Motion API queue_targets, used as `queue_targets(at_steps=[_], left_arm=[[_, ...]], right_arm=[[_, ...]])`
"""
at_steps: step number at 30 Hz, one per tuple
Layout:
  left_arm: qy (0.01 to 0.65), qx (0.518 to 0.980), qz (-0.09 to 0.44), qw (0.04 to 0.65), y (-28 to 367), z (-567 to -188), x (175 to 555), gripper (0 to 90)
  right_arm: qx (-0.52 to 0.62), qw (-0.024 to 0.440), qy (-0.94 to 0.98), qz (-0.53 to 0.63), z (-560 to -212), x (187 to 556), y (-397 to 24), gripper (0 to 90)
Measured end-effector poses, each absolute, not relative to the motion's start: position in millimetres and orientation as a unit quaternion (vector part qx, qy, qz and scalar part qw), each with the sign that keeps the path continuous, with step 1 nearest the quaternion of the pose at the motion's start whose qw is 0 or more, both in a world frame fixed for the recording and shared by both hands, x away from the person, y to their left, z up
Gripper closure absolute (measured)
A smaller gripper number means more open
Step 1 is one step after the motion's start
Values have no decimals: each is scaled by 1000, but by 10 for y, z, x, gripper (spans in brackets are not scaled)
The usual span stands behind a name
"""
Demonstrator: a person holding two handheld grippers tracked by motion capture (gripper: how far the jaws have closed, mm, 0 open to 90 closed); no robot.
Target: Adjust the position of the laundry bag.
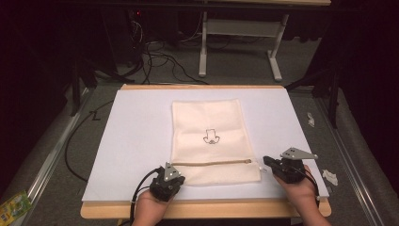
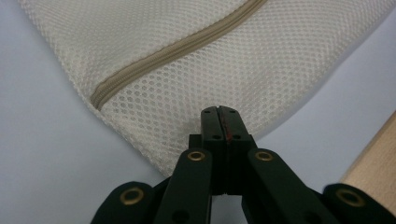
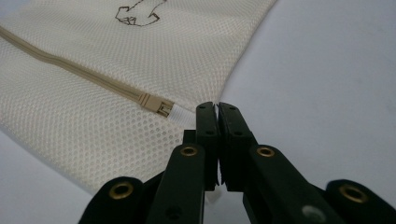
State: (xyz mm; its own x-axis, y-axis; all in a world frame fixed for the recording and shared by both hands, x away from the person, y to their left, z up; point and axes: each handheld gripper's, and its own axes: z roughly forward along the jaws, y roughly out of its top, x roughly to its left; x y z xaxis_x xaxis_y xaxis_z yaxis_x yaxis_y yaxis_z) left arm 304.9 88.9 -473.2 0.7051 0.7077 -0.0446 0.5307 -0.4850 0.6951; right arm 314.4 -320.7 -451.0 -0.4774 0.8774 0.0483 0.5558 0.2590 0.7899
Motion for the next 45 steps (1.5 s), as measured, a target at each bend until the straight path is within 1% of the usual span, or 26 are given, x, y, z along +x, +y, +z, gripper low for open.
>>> queue_targets(at_steps=[2,7,8,9,10,11,12,14,15,17,20,23,26,31,34,38,39,41,43,44,45], left_arm=[[361,855,128,349,926,-4723,3016,900],[370,847,134,356,1022,-4695,2966,900],[371,838,143,374,1049,-4646,2938,898],[371,838,143,374,1049,-4646,2938,882],[366,828,156,395,1055,-4598,2921,854],[366,828,156,395,1055,-4598,2921,824],[367,818,162,412,1063,-4562,2919,769],[372,809,160,426,1078,-4560,2929,690],[372,809,160,426,1078,-4560,2929,667],[381,805,157,427,1082,-4569,2949,620],[385,796,163,438,1091,-4564,2967,588],[386,794,164,440,1086,-4571,2991,564],[387,792,164,443,1082,-4589,3001,543],[376,794,165,449,1063,-4586,3018,542],[381,785,168,459,1013,-4624,3091,498],[376,784,171,463,983,-4651,3153,501],[369,787,173,463,975,-4643,3173,534],[366,788,173,464,975,-4636,3178,532],[380,789,151,459,982,-4625,3199,538],[380,789,151,459,982,-4625,3199,538],[388,783,127,469,964,-4618,3219,537]], right_arm=[[462,205,767,395,-4499,3136,-3186,882],[455,195,773,397,-4513,3142,-3136,862],[455,185,774,400,-4533,3155,-3105,829],[456,178,774,401,-4550,3167,-3083,797],[460,169,774,402,-4575,3180,-3051,767],[464,156,776,398,-4606,3194,-3016,735],[465,150,779,393,-4637,3201,-2981,708],[462,157,785,382,-4664,3197,-2910,666],[462,157,785,382,-4664,3197,-2910,666],[468,168,782,376,-4669,3207,-2866,634],[479,160,780,370,-4705,3232,-2858,631],[482,163,780,364,-4721,3231,-2858,632],[487,154,780,361,-4751,3238,-2870,636],[480,152,785,361,-4760,3234,-2852,670],[479,149,785,363,-4767,3237,-2852,671],[478,147,786,364,-4770,3236,-2861,675],[473,150,787,367,-4778,3234,-2861,676],[472,144,789,366,-4775,3235,-2868,682],[475,139,787,369,-4775,3243,-2871,697],[473,138,787,371,-4778,3247,-2875,718],[474,132,787,371,-4775,3248,-2879,747]])
